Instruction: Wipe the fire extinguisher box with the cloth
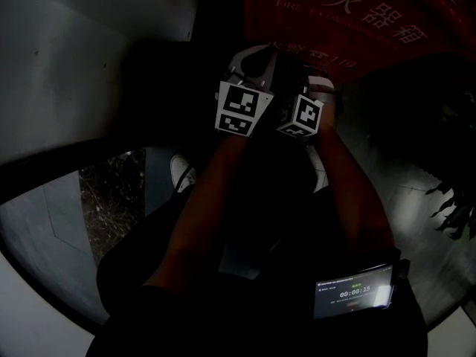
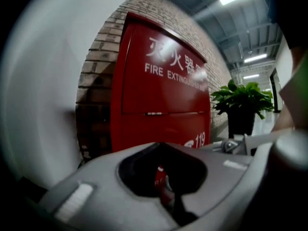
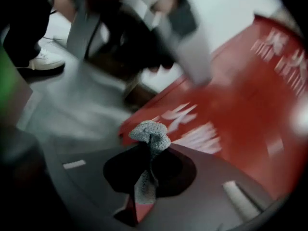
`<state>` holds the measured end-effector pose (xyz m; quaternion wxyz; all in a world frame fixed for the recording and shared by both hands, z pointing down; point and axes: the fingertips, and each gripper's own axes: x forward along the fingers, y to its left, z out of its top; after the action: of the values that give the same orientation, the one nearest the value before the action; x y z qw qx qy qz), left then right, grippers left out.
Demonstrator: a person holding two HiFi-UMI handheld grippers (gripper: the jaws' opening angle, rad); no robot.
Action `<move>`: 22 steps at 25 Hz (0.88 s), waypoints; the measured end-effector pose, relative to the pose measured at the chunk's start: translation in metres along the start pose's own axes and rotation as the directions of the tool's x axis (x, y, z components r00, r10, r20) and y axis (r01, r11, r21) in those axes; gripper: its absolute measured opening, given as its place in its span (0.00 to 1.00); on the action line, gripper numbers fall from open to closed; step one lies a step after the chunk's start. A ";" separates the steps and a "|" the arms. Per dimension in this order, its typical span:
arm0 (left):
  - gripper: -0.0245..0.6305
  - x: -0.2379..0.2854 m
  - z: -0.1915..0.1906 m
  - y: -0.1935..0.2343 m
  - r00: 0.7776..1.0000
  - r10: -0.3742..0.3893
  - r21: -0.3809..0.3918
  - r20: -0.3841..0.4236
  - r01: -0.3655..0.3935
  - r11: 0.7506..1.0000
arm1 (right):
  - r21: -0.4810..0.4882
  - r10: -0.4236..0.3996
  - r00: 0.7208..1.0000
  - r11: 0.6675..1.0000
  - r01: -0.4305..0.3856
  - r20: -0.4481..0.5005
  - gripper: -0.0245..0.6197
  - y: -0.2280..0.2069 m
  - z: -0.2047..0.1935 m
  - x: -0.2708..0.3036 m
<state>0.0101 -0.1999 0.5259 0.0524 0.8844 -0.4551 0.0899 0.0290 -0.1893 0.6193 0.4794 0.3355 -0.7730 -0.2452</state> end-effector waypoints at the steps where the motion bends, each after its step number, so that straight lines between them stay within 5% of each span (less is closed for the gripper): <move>1: 0.04 -0.001 0.013 0.000 1.000 0.000 0.005 0.025 0.000 1.000 | -0.010 -0.048 0.999 0.999 0.048 0.017 0.09 -0.019 0.009 -0.012; 6: 0.04 -0.009 0.082 0.000 0.991 0.016 0.065 0.133 -0.025 0.998 | 0.005 -0.273 0.958 0.962 0.274 0.091 0.09 -0.109 0.047 -0.083; 13: 0.04 -0.030 0.188 -0.014 0.952 -0.022 0.148 0.307 -0.025 0.989 | -0.012 -0.534 0.829 0.839 0.544 0.166 0.09 -0.209 0.084 -0.178; 18: 0.04 -0.042 0.216 0.000 0.943 0.012 0.121 0.331 -0.055 0.991 | -0.052 -0.625 0.750 0.760 0.648 0.214 0.09 -0.256 0.113 -0.207; 22: 0.04 -0.048 0.219 0.009 0.949 0.036 0.118 0.312 -0.077 0.990 | -0.067 -0.630 0.747 0.753 0.654 0.214 0.09 -0.269 0.121 -0.198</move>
<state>-0.0008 -0.2052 0.3017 -0.0791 0.8756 -0.4761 -0.0189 0.0578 -0.2095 0.2660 0.3163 0.5241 -0.6308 -0.4768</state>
